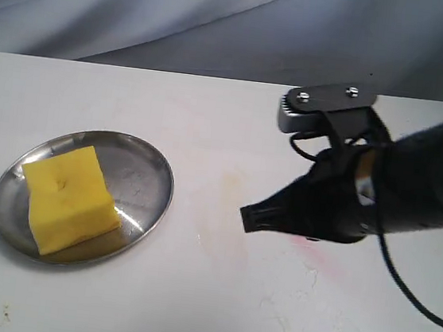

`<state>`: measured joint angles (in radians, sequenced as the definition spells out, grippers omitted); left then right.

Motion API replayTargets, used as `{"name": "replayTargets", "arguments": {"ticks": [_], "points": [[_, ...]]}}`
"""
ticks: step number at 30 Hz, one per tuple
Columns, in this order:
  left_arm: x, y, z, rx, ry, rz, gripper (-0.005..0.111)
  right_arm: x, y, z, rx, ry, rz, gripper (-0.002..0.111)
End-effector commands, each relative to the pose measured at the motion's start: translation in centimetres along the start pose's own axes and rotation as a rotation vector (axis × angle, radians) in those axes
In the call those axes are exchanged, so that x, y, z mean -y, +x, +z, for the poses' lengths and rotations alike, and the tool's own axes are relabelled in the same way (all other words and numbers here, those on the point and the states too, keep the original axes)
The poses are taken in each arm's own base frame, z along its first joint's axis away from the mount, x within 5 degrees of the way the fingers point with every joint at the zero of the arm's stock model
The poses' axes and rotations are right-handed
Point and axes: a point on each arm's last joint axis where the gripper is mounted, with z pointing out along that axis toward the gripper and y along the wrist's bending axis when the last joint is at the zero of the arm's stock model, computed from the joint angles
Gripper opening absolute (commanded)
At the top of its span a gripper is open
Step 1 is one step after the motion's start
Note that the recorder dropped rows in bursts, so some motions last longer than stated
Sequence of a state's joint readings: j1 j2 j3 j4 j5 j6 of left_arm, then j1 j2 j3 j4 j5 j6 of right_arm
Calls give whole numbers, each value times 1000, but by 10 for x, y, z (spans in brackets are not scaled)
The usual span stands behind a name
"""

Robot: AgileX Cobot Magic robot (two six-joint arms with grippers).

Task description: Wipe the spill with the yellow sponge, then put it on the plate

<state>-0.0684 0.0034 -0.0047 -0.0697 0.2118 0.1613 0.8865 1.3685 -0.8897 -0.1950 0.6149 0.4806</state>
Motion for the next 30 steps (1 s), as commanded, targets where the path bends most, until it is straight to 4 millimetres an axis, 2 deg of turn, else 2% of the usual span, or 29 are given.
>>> {"name": "replayTargets", "arguments": {"ticks": [1,6,14,23,30], "points": [[0,1,0,5,0,-1,0,11,23,-29,103,-31,26,0],[0,1,0,5,0,-1,0,24,47,-54,184,-47,53,0],[0,1,0,5,0,-1,0,54,84,-76,416,-64,212,0],[0,1,0,5,0,-1,0,92,132,-77,657,54,318,0],[0,1,0,5,0,-1,0,104,170,-75,849,210,307,0]]}}
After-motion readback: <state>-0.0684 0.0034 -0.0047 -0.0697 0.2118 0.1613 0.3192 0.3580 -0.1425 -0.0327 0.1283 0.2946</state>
